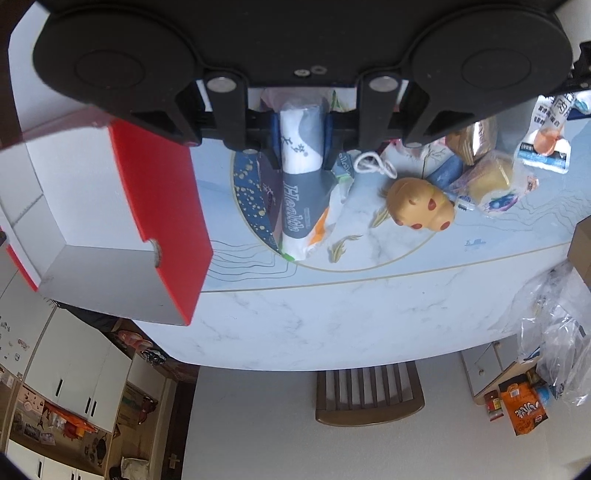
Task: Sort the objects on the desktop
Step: 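Lift and carry the silver packet and white tube over the red shoebox with both grippers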
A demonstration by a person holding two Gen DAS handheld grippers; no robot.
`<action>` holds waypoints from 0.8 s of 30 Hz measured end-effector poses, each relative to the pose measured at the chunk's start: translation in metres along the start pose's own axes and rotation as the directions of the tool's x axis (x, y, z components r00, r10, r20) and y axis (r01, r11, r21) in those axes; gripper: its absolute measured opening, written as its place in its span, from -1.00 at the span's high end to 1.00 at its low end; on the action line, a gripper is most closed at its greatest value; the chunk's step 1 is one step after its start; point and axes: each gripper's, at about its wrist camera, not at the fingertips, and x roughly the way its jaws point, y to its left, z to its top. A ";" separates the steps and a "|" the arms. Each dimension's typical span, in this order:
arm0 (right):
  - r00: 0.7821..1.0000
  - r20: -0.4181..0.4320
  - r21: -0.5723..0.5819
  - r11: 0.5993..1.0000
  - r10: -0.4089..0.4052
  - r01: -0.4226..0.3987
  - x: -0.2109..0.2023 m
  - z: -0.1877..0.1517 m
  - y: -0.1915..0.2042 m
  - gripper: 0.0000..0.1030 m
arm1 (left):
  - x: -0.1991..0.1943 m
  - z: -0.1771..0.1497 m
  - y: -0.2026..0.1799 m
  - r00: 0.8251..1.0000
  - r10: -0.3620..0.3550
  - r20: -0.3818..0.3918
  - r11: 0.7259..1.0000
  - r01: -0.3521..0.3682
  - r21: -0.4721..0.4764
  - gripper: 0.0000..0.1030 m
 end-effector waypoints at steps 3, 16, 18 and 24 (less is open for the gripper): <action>1.000 0.006 0.015 1.000 0.010 -0.010 -0.011 -0.004 -0.005 0.61 | -0.005 -0.001 -0.002 1.000 -0.008 0.000 1.000 0.008 0.002 -0.05; 1.000 0.019 0.071 0.997 0.019 -0.021 -0.054 -0.021 -0.027 0.61 | -0.031 0.000 -0.024 0.998 -0.054 0.031 0.998 0.053 0.046 -0.05; 1.000 0.027 0.084 0.996 0.016 -0.018 -0.061 -0.021 -0.032 0.61 | -0.034 0.004 -0.032 0.997 -0.065 0.037 0.996 0.063 0.061 -0.05; 0.998 0.058 0.115 0.993 0.002 -0.009 -0.082 -0.019 -0.055 0.61 | -0.037 0.018 -0.061 0.993 -0.102 0.052 0.988 0.095 0.122 -0.05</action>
